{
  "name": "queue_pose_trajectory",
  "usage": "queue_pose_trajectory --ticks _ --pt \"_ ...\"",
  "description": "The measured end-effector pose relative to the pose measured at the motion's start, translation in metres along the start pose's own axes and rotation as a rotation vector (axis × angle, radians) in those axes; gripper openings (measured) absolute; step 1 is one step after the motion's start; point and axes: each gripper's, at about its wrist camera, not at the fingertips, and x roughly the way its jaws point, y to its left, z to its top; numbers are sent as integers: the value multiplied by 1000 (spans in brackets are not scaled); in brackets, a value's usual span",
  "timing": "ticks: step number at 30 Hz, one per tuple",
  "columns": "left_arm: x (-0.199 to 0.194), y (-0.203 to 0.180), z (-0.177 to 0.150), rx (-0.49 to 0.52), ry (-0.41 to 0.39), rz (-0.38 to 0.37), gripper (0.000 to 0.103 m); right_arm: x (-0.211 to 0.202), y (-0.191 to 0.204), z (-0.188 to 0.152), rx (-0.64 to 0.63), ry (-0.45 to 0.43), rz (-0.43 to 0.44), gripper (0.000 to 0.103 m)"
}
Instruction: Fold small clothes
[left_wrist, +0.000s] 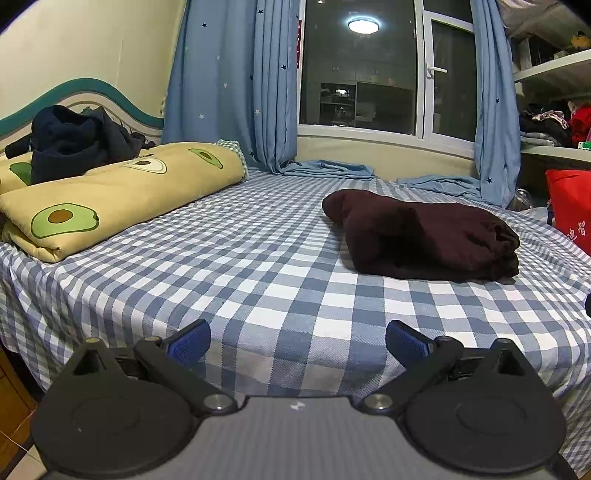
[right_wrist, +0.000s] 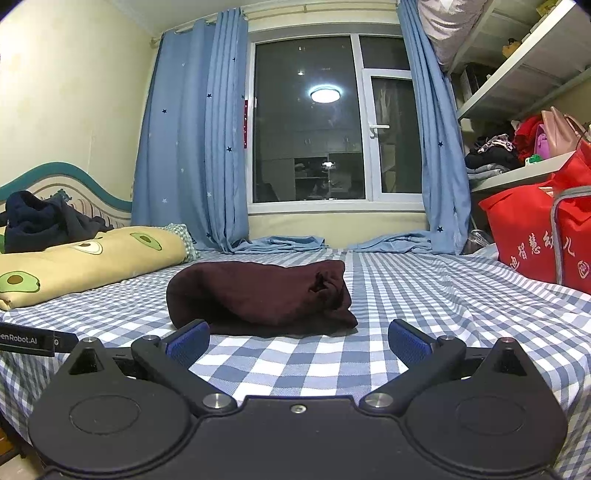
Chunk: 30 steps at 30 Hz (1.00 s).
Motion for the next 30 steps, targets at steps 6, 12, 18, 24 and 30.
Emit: queue_pose_trajectory --ticks 6,12,18,24,30 --pt "0 -1 0 1 -1 0 102 0 -1 0 0 0 -1 103" --pt "0 0 0 0 0 -6 102 0 -1 0 1 0 -1 103" --pt "1 1 8 -11 55 -55 102 0 -2 0 -5 -6 -4 103" --pt "0 3 14 -4 56 9 102 -3 -1 4 1 -21 -11 103" --pt "-2 4 17 -7 54 2 102 -4 -1 5 1 -24 -13 103"
